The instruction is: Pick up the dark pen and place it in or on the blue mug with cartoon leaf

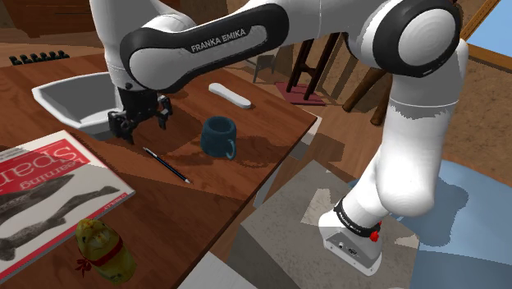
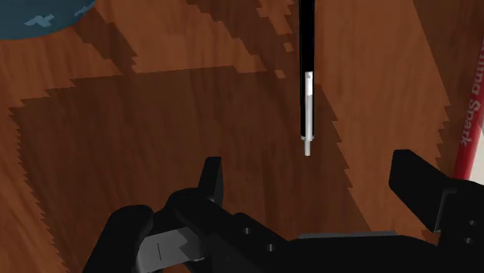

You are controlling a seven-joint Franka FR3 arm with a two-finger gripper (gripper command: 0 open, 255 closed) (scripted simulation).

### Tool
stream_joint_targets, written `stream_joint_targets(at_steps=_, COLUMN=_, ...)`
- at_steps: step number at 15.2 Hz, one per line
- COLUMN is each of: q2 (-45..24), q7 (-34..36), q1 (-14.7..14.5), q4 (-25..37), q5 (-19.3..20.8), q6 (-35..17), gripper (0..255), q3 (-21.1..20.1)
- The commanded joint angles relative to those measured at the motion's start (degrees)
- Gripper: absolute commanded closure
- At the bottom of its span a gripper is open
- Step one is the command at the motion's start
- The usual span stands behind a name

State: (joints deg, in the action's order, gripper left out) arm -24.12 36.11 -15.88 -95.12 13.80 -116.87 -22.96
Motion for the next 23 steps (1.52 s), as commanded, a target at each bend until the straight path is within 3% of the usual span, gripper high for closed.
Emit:
stream_joint_targets(at_steps=1, q2=-2.6, q7=0.9, q1=-1.1, q4=2.4, q5=1.0, q6=-0.1, gripper=0, q3=0.2)
stream_joint_targets(at_steps=8, q2=-4.7, q7=1.6, q1=-1.3, q4=0.3, q5=2.1, q6=-4.1, gripper=0, q3=0.9)
stream_joint_targets(at_steps=16, q2=-4.7, q7=1.6, q1=-1.3, q4=0.4, q5=2.1, q6=-4.0, gripper=0, q3=0.9)
stream_joint_targets(at_steps=17, q2=-4.7, q7=1.6, q1=-1.3, q4=0.4, q5=2.1, q6=-4.0, gripper=255, q3=0.9)
stream_joint_targets(at_steps=23, q2=-4.8, q7=1.5, q1=-1.3, q4=0.7, q5=2.1, q6=-3.8, gripper=255, q3=0.9)
